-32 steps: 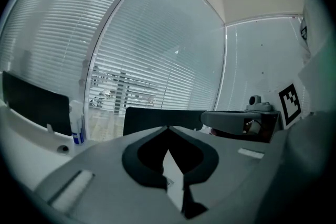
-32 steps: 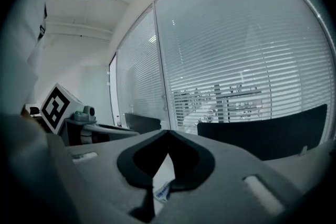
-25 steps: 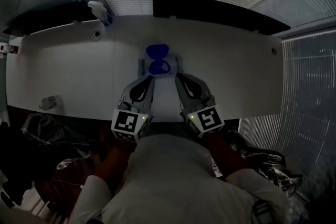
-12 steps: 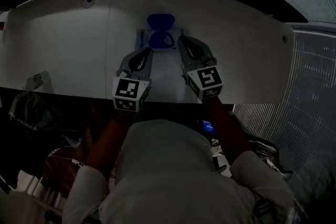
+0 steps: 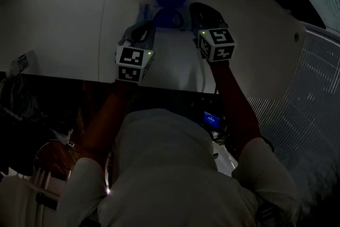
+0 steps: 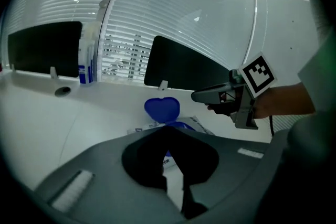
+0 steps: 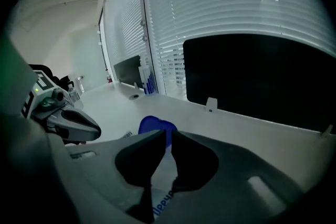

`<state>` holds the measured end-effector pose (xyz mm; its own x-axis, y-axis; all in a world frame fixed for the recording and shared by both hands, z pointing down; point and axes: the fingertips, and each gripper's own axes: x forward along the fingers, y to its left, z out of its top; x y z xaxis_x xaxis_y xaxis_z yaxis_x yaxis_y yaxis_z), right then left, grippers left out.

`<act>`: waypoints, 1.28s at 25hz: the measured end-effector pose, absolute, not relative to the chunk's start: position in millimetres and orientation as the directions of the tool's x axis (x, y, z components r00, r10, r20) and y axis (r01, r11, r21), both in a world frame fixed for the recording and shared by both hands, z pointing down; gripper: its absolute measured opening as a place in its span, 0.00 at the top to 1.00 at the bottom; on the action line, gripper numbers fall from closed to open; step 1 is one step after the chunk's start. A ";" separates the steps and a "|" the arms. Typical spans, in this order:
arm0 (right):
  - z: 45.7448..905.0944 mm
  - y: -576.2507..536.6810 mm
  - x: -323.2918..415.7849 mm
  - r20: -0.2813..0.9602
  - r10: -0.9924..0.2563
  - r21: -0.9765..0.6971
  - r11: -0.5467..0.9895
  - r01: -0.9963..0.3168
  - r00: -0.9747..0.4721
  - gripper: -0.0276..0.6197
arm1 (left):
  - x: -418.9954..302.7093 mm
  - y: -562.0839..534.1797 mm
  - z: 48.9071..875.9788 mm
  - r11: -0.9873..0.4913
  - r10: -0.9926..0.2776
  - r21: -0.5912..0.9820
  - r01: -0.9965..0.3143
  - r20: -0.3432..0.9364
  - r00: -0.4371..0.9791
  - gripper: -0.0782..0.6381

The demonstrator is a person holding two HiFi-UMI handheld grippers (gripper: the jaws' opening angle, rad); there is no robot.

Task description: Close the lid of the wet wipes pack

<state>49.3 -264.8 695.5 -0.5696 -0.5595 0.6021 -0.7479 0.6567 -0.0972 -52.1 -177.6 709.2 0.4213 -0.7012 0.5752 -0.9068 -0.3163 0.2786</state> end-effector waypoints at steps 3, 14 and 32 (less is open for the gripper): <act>717.2 -269.9 46.4 0.640 -0.512 -0.115 0.674 -0.730 -0.574 0.89 | -52.3 -174.4 729.8 -0.300 -0.676 0.289 -0.909 0.607 0.417 0.89; 749.1 -291.5 27.7 0.667 -0.421 -0.227 0.670 -0.706 -0.614 0.80 | -58.6 -173.6 781.3 -0.292 -0.579 0.318 -0.902 0.691 0.431 0.89; 694.1 -222.6 24.6 0.557 -0.267 -0.321 0.804 -0.501 -0.786 0.80 | -56.5 -172.8 789.2 -0.316 -0.537 0.320 -0.893 0.716 0.446 0.89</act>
<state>24.6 -222.6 694.1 -0.7860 -0.2673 0.5574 -0.5010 0.8037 -0.3211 -56.5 -172.8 789.2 0.4463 -0.5367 0.7161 -0.8932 -0.3161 0.3197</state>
